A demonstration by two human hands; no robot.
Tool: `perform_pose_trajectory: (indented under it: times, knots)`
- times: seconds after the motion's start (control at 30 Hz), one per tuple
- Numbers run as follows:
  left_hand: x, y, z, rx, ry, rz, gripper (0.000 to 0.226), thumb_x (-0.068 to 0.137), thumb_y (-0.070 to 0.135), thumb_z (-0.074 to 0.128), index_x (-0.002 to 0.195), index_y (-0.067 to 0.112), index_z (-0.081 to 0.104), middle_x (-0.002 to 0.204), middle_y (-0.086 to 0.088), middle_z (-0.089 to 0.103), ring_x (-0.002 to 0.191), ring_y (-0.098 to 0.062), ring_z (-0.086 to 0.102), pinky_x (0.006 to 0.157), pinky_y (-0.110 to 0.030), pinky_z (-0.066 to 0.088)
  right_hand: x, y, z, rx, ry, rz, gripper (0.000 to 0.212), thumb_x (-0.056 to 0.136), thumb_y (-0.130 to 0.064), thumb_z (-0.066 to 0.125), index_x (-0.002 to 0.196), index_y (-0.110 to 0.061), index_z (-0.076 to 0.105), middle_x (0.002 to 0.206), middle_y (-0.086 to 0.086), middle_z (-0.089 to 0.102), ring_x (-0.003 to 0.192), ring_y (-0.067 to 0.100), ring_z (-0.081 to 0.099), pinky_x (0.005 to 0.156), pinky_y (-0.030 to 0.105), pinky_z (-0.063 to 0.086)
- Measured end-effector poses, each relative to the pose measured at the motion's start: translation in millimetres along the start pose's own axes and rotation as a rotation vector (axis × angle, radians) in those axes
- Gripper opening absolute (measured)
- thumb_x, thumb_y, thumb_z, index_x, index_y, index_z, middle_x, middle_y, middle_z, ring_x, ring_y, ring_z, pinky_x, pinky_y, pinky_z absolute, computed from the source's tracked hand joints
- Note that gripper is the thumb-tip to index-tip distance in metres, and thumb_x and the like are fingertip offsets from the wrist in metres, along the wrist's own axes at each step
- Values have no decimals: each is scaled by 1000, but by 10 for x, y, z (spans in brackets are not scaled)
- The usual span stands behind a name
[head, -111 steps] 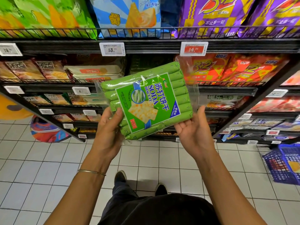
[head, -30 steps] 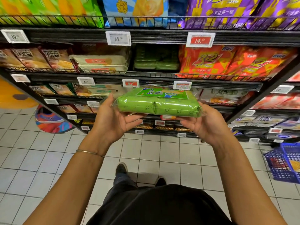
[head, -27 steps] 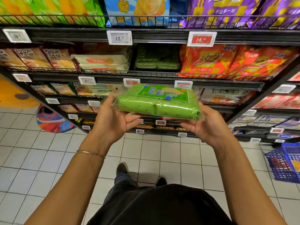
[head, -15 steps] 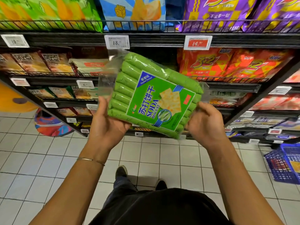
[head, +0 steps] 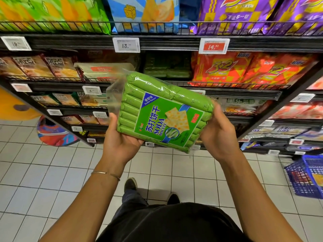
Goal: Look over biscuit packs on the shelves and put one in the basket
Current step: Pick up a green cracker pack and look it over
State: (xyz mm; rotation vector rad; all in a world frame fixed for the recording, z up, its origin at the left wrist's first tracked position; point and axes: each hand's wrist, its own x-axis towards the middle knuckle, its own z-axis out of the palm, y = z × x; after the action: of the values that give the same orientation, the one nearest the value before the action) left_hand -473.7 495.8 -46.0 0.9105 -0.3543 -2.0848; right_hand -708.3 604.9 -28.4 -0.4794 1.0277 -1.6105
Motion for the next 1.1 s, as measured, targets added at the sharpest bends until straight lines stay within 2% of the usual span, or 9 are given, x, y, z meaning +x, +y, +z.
perform_pose_trajectory:
  times: [0.13,0.27,0.37,0.47,0.57,0.73,0.9,1.03,1.1]
  knots:
    - [17,-1,-23,41,-44,-44,82,98,78,25,152,23,54,153,-15,56,142,-43,50,122,-72,20,-4,-6,-21,2,77,-37,69,107,-54,32,145,0,51,143,21,61,133,40,58,106,59,51]
    - [9,9,10,36,-118,-71,87,94,84,26,153,26,52,155,-14,54,144,-43,48,123,-71,18,11,-7,-16,-26,129,-22,61,110,-54,25,107,-25,79,122,10,76,116,29,72,82,44,62]
    - [-7,21,17,12,-149,-111,87,94,83,28,155,24,49,158,-15,50,146,-44,45,124,-70,16,26,-15,-2,-3,129,0,62,110,-53,26,90,-28,79,113,7,79,108,25,75,77,40,62]
    - [-14,38,-11,-19,-144,-141,74,101,72,31,156,25,48,159,-14,49,145,-43,46,123,-68,19,51,15,-86,33,163,34,52,110,-52,31,114,-13,65,128,14,73,120,33,70,89,47,59]
    - [-21,58,-46,-58,-137,-166,63,105,61,34,156,26,48,158,-12,51,144,-41,49,122,-65,24,92,47,-151,51,151,121,66,109,-57,27,141,-8,57,135,15,69,124,35,67,101,56,53]
    - [-108,70,-45,-43,-180,-173,68,105,62,34,154,18,51,156,-18,52,142,-44,50,122,-64,25,125,61,-264,74,153,231,68,105,-66,30,146,-19,58,137,12,69,124,34,67,106,60,48]
    - [-311,48,225,172,-271,36,91,84,70,64,154,15,46,156,-13,50,143,-40,47,116,-68,33,105,204,-206,80,143,289,45,105,-44,48,133,-17,71,130,13,72,118,32,71,91,50,61]
    - [-403,94,435,375,-384,179,81,78,60,81,143,21,51,149,-12,54,131,-31,58,98,-46,52,58,333,-114,198,207,408,48,107,-36,49,85,-15,86,90,9,81,81,25,78,66,35,63]
    - [-358,113,518,576,-312,278,100,71,59,88,151,20,42,154,-13,54,139,-31,55,107,-50,47,34,420,-79,156,186,437,45,103,-29,53,70,-19,83,83,3,77,80,21,74,77,36,61]
